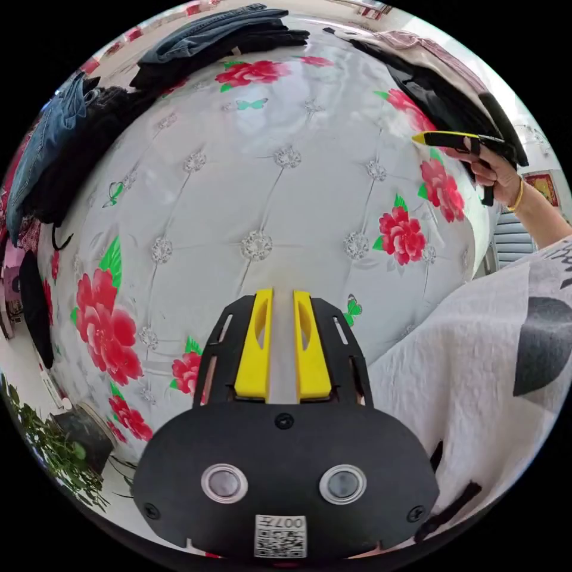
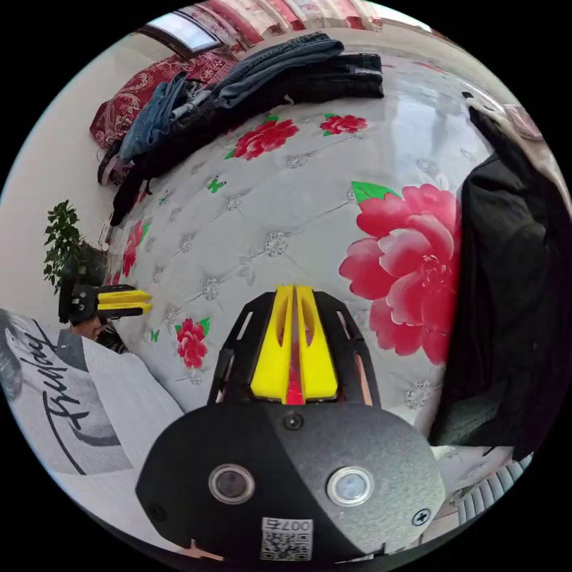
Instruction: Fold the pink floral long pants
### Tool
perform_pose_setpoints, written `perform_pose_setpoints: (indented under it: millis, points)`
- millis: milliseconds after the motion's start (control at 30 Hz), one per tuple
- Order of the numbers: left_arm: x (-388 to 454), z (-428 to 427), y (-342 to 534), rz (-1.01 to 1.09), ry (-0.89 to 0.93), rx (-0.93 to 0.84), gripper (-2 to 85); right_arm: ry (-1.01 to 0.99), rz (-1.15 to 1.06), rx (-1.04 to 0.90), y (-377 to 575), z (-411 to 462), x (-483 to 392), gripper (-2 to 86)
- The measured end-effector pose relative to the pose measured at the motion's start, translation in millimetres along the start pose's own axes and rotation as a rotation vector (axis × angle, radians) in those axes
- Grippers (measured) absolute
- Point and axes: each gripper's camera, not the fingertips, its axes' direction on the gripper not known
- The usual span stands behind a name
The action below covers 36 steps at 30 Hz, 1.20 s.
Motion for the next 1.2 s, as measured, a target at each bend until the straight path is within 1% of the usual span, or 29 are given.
perform_pose_setpoints:
  millis: [33,67,100,167,200,267,300,367,433,500,533,567,667,700,800,833,867,900,933,967,1000,1033,1067,1100,1133,1167,1200]
  points:
    - [6,-1,-4,0.033,-0.040,0.004,5.4,-0.001,0.059,0.044,-2,-13,16,0.5]
    - [12,-1,-10,0.078,-0.073,-0.018,5.4,0.019,0.120,0.140,-1,-35,33,0.7]
    - [14,-1,-14,0.091,-0.086,-0.031,5.4,0.036,0.148,0.192,1,-49,42,1.1]
    - [19,0,-27,0.091,-0.120,-0.076,5.4,0.210,0.267,0.389,12,-110,81,2.5]
    - [20,0,-29,0.095,-0.126,-0.083,5.5,0.259,0.296,0.428,17,-127,91,2.9]
    - [18,0,-38,0.084,-0.125,-0.106,5.5,0.493,0.431,0.612,44,-194,130,4.2]
    - [16,0,-40,0.070,-0.118,-0.111,5.4,0.547,0.465,0.651,52,-210,139,4.5]
    - [11,0,-49,0.043,-0.103,-0.134,5.4,0.703,0.618,0.715,80,-263,179,5.7]
    - [7,0,-55,0.009,-0.098,-0.154,5.4,0.763,0.714,0.676,94,-287,212,5.8]
    - [7,0,-60,0.003,-0.111,-0.170,5.4,0.687,0.812,0.598,105,-292,252,4.9]
    - [8,1,-62,0.011,-0.127,-0.179,5.4,0.527,0.864,0.492,110,-280,283,3.8]
    - [9,1,-65,0.025,-0.141,-0.188,5.4,0.380,0.870,0.410,114,-259,305,2.7]
    - [2,1,-70,0.006,-0.135,-0.209,5.1,0.318,0.838,0.502,130,-236,297,0.9]
    - [0,1,-71,-0.004,-0.128,-0.211,5.1,0.296,0.830,0.503,129,-232,293,0.8]
    - [-16,0,-69,-0.063,-0.080,-0.200,4.5,0.250,0.693,0.482,124,-203,254,0.6]
    - [-22,-1,-65,-0.078,-0.065,-0.181,4.1,0.192,0.621,0.475,124,-188,233,0.8]
    - [-26,-2,-59,-0.097,-0.053,-0.153,3.4,0.067,0.545,0.465,123,-170,210,1.2]
    - [-29,-2,-55,-0.111,-0.049,-0.136,2.4,-0.006,0.510,0.453,122,-159,197,1.4]
    - [-33,-4,-47,-0.152,-0.044,-0.090,0.5,-0.129,0.440,0.407,120,-135,167,1.9]
    - [-37,-5,-37,-0.191,0.023,-0.068,-0.1,-0.219,0.364,0.339,117,-108,131,2.3]
    - [-40,-3,-32,-0.206,0.093,-0.060,-0.4,-0.249,0.325,0.294,116,-94,110,2.4]
    - [-44,-2,-20,-0.249,0.232,-0.018,-0.6,-0.287,0.222,0.205,114,-67,63,2.6]
    - [-48,-3,-4,-0.293,0.333,0.058,-0.8,-0.354,0.091,0.122,114,-44,16,2.7]
    - [-49,-5,4,-0.308,0.371,0.100,-0.8,-0.403,0.015,0.068,114,-34,-8,2.8]
    - [-52,-9,21,-0.326,0.427,0.171,-0.9,-0.507,-0.167,-0.059,114,-18,-55,2.8]
    - [-56,-14,36,-0.338,0.445,0.218,-0.9,-0.556,-0.349,-0.153,118,-11,-96,2.7]
    - [-58,-16,44,-0.345,0.441,0.234,-0.9,-0.541,-0.436,-0.185,121,-10,-114,2.6]
